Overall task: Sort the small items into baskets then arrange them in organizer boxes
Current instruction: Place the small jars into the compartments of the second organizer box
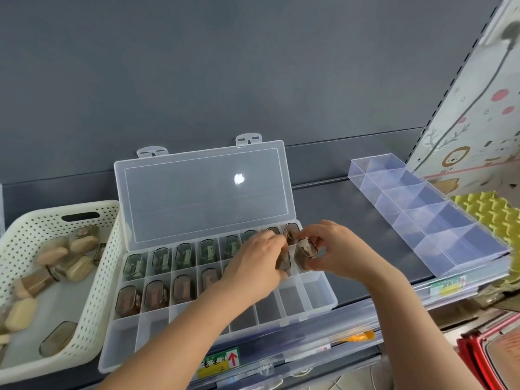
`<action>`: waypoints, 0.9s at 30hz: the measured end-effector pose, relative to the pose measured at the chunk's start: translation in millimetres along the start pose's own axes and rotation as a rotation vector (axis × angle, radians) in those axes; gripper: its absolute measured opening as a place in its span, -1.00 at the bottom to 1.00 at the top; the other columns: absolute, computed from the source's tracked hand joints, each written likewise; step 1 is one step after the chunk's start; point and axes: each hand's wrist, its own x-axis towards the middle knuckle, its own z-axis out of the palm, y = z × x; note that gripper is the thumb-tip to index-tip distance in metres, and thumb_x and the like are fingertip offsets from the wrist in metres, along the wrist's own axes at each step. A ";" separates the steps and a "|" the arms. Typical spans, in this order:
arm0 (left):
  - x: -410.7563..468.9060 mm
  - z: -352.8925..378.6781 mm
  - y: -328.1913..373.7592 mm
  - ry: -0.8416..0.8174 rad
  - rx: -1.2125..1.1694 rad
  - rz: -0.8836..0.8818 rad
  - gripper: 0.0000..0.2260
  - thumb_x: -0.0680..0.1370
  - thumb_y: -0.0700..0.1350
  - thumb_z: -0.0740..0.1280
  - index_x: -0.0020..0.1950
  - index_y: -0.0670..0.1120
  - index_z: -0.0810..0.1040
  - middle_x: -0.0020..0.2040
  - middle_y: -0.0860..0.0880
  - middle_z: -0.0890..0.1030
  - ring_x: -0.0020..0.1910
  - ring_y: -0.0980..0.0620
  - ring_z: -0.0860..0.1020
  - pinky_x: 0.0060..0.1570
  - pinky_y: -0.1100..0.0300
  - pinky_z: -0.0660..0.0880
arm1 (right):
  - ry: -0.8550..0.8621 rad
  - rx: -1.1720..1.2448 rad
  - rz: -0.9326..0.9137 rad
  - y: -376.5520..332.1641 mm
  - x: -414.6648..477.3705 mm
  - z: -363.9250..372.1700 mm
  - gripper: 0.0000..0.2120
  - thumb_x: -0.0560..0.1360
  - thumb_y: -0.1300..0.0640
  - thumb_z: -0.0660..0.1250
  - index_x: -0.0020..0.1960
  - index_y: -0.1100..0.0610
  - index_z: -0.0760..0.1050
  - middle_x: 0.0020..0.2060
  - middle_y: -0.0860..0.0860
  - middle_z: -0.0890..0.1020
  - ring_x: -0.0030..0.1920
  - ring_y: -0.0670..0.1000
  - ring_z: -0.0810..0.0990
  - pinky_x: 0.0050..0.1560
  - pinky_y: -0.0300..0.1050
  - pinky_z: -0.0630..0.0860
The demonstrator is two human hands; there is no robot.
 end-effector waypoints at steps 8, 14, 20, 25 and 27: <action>2.6 5.7 -5.5 -0.020 0.116 -0.023 -0.67 0.49 0.16 0.35 0.19 0.04 0.52 0.16 0.11 0.54 0.16 0.06 0.44 0.21 0.06 0.26 | -0.097 -0.084 -0.010 3.7 7.6 7.1 -0.65 0.40 0.03 0.41 0.18 -0.11 0.54 -0.08 -0.14 0.49 -0.10 -0.09 0.50 -0.04 -0.19 0.53; 3.8 5.6 -4.3 0.024 0.122 -0.024 -0.70 0.50 0.15 0.35 0.17 0.05 0.56 0.14 0.10 0.56 0.13 0.04 0.43 0.15 0.08 0.27 | -0.099 -0.119 -0.017 5.0 12.0 8.3 -0.65 0.42 0.03 0.40 0.20 -0.11 0.55 -0.12 -0.16 0.47 -0.13 -0.12 0.48 -0.16 -0.30 0.41; 1.5 6.7 -4.8 0.056 0.117 -0.021 -0.69 0.49 0.16 0.36 0.15 0.04 0.58 0.14 0.08 0.56 0.14 0.04 0.44 0.17 0.09 0.30 | -0.079 -0.130 -0.007 0.3 13.3 5.3 -0.67 0.38 0.01 0.42 0.14 -0.08 0.56 -0.13 -0.14 0.50 -0.13 -0.07 0.50 -0.17 -0.25 0.43; -6.4 -9.8 -21.3 0.126 0.088 -0.055 -0.72 0.50 0.12 0.36 0.13 0.01 0.59 0.09 0.08 0.56 0.10 0.07 0.46 0.15 0.11 0.41 | 0.069 -0.091 -0.100 -27.0 22.5 6.9 -0.81 0.45 0.07 0.39 0.06 -0.01 0.58 -0.14 -0.09 0.54 -0.13 -0.03 0.55 -0.16 -0.26 0.43; -13.4 -23.6 -34.5 0.166 0.104 -0.089 -0.74 0.51 0.09 0.35 0.13 0.01 0.59 0.07 0.08 0.56 0.07 0.08 0.47 0.11 0.14 0.43 | 0.129 -0.051 -0.165 -46.8 28.4 12.1 -0.81 0.48 0.12 0.36 0.08 0.03 0.60 -0.10 -0.06 0.56 -0.11 -0.02 0.57 -0.09 -0.21 0.51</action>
